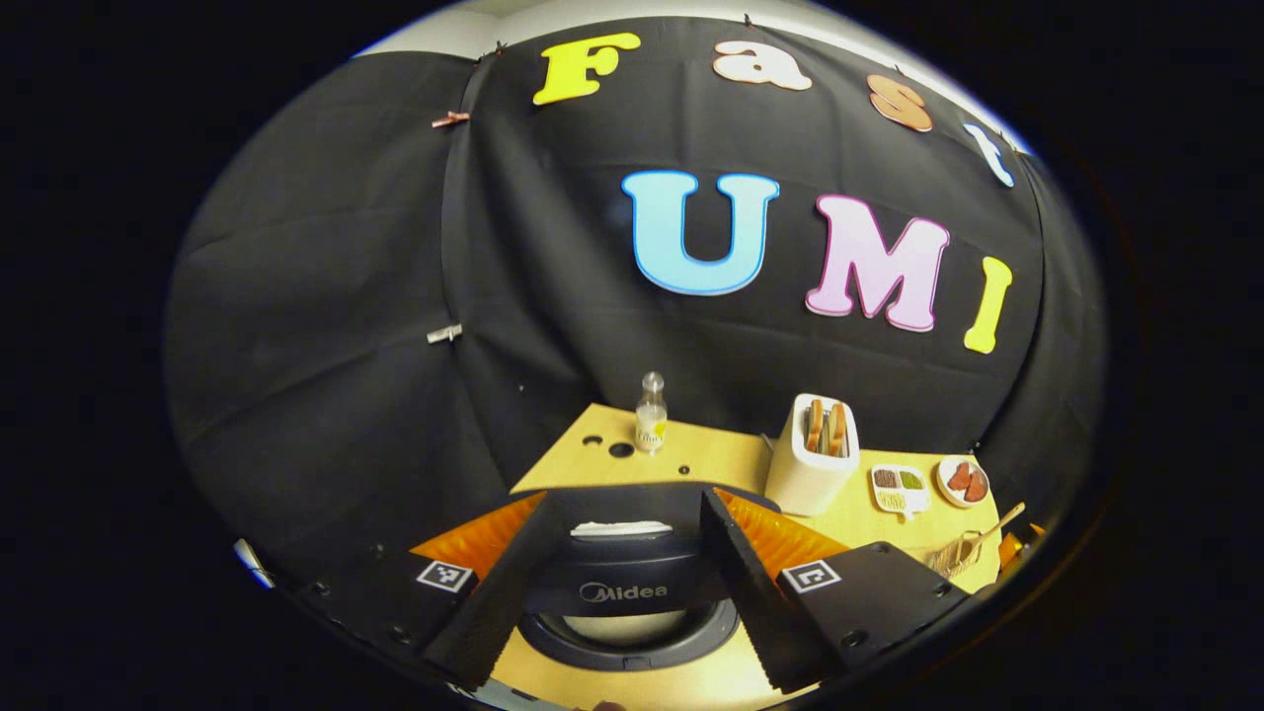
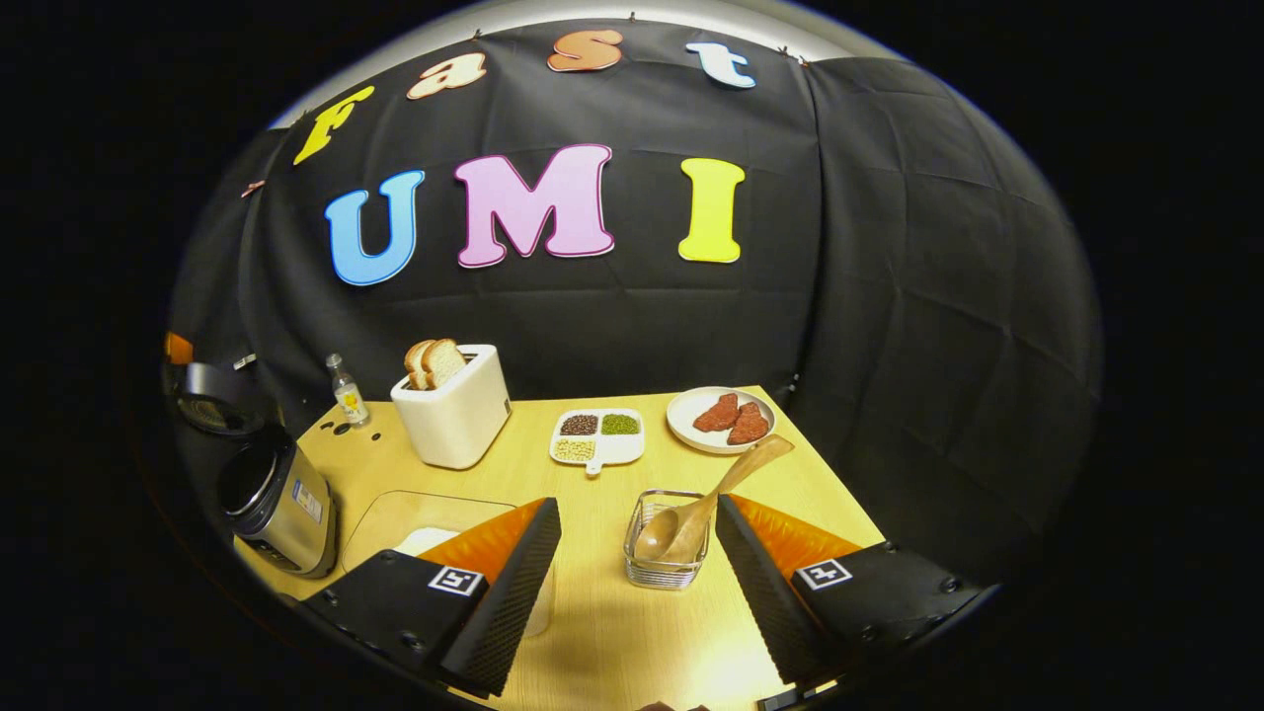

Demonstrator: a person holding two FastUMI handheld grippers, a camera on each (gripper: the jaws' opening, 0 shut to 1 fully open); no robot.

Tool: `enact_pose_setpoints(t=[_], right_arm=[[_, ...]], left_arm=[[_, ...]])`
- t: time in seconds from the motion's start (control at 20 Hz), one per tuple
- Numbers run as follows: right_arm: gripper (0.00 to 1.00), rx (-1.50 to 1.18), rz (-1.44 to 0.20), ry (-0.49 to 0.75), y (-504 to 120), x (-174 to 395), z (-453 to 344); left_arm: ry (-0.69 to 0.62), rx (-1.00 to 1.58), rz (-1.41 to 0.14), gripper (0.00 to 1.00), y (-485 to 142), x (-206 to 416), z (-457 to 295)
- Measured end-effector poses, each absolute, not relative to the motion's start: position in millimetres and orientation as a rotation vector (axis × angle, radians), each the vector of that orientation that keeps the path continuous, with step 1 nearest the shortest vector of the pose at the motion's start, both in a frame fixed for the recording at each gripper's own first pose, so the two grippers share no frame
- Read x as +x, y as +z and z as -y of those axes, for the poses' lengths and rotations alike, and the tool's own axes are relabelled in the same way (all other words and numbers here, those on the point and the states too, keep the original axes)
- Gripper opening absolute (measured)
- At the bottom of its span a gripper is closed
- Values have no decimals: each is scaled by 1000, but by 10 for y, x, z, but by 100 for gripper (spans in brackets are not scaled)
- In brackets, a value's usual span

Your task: Close the left gripper, press the button to open the rice cooker; take a wooden spoon from the chopstick holder with the right hand, scoop a spoonful of rice and pour it into the rice cooker, then put the wooden spoon back into the chopstick holder.

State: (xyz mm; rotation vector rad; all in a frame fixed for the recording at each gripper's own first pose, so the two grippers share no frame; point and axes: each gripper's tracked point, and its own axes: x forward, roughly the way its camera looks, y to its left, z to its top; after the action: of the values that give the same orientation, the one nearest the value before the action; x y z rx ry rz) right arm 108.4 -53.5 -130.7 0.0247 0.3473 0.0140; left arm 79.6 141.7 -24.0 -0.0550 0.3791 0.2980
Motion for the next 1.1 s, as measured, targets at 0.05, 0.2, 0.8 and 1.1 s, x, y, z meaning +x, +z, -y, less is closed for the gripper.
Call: enact_pose_setpoints(t=[0.05, 0.2, 0.8, 1.1], right_arm=[[99, 21, -354, 26, -1333, 1062, 501], [99, -3, -373, 56, -1421, 998, 423], [99, -12, -392, 136, -1528, 829, 313], [99, -1, -395, 208, -1605, 792, 305]], left_arm=[[300, -61, -396, 98, -381, 734, -1389], [307, -67, -431, 98, -765, 599, -1312], [312, -10, -378, 99, -1592, 471, -1257], [328, -18, -363, 100, -1702, 476, -1255]])
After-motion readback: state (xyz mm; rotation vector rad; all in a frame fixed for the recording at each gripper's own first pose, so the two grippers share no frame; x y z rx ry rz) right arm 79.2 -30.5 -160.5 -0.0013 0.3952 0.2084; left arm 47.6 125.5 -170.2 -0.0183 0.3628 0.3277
